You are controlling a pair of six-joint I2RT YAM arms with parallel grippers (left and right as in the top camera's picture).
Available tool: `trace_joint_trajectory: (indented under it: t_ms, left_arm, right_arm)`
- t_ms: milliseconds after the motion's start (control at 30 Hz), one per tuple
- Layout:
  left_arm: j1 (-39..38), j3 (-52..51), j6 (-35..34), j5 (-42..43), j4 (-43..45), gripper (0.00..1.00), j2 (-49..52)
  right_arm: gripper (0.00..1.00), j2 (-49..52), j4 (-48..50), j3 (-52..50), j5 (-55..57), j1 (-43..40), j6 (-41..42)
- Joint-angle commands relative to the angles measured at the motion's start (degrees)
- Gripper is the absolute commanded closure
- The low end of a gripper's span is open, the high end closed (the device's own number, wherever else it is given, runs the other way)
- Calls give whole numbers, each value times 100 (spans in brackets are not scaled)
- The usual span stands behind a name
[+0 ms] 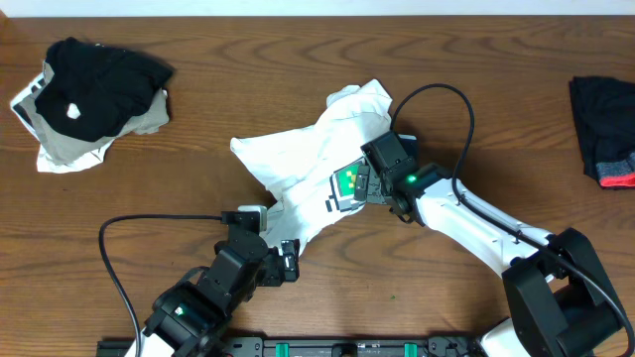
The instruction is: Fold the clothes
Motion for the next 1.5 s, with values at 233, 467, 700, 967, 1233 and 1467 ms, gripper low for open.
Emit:
trace_joint_trajectory:
  t_ms: [233, 467, 700, 967, 1233, 1467]
  left_arm:
    - [-28, 107, 79, 20, 2, 2, -4]
    - [-28, 107, 81, 17, 0, 2, -4]
    - [-28, 107, 79, 15, 4, 2, -4]
    - [-28, 107, 79, 17, 7, 2, -4]
    - [-31, 107, 81, 190, 7, 2, -4]
    - [-31, 107, -363, 710, -74, 2, -4]
  right_arm:
    - [1, 11, -11, -24, 120, -42, 79]
    - [1, 11, -28, -24, 122, -42, 79]
    - [1, 11, -37, -24, 122, -42, 79]
    - [1, 11, -66, -24, 125, -42, 79]
    - [1, 11, -63, -24, 125, -42, 79]
    - [1, 11, -61, -24, 125, -42, 79]
